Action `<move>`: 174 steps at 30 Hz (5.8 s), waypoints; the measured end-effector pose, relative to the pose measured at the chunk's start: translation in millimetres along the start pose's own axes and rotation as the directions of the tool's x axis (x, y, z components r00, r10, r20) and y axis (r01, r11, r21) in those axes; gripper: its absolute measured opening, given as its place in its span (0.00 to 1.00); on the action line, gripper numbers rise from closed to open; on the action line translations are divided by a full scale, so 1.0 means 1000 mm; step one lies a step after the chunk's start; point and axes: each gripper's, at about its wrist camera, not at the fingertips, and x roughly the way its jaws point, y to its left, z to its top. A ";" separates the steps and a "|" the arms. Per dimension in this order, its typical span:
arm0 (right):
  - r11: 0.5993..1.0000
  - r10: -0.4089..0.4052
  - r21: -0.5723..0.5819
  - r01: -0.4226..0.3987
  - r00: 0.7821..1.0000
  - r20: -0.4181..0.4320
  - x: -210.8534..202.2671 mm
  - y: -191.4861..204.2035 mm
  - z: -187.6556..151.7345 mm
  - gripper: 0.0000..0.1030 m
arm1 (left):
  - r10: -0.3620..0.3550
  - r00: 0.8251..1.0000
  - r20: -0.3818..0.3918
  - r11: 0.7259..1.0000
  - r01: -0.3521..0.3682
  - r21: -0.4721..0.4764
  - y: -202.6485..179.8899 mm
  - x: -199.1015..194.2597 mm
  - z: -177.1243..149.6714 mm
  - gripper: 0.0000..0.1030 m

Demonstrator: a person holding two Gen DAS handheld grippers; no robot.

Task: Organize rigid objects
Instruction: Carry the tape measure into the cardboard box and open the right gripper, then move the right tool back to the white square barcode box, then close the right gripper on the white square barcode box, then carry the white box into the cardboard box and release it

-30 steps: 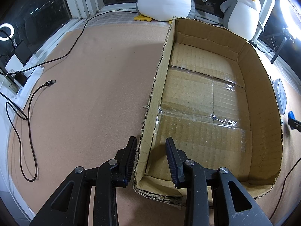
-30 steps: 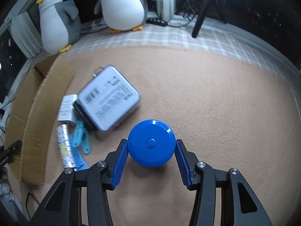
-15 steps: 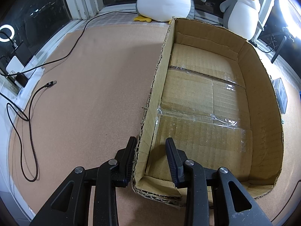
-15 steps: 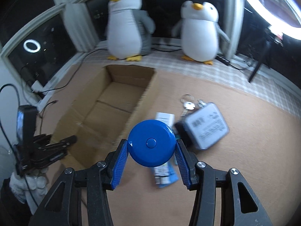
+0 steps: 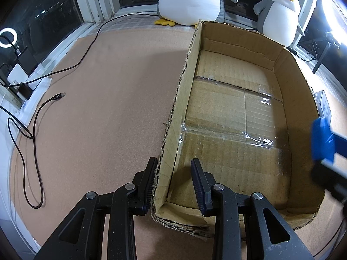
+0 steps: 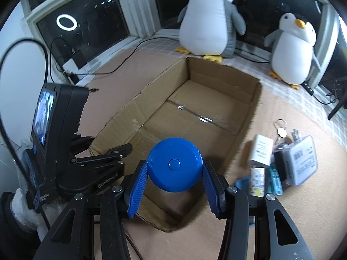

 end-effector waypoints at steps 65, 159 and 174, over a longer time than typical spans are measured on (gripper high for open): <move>0.965 -0.196 0.136 0.225 0.960 -0.199 0.037 -0.195 0.012 0.16 | -0.002 1.000 0.001 1.000 0.002 -0.007 -0.003 0.000 -0.001 0.33; 1.000 -0.014 0.007 0.014 0.999 0.043 -0.022 -0.073 0.048 0.64 | 0.010 1.000 0.003 1.000 -0.010 0.009 -0.009 0.000 -0.002 0.33; 0.993 -0.015 -0.116 0.002 0.994 -0.112 0.075 -0.015 0.067 0.64 | 0.008 1.000 0.003 1.000 -0.008 0.005 -0.009 0.000 -0.001 0.33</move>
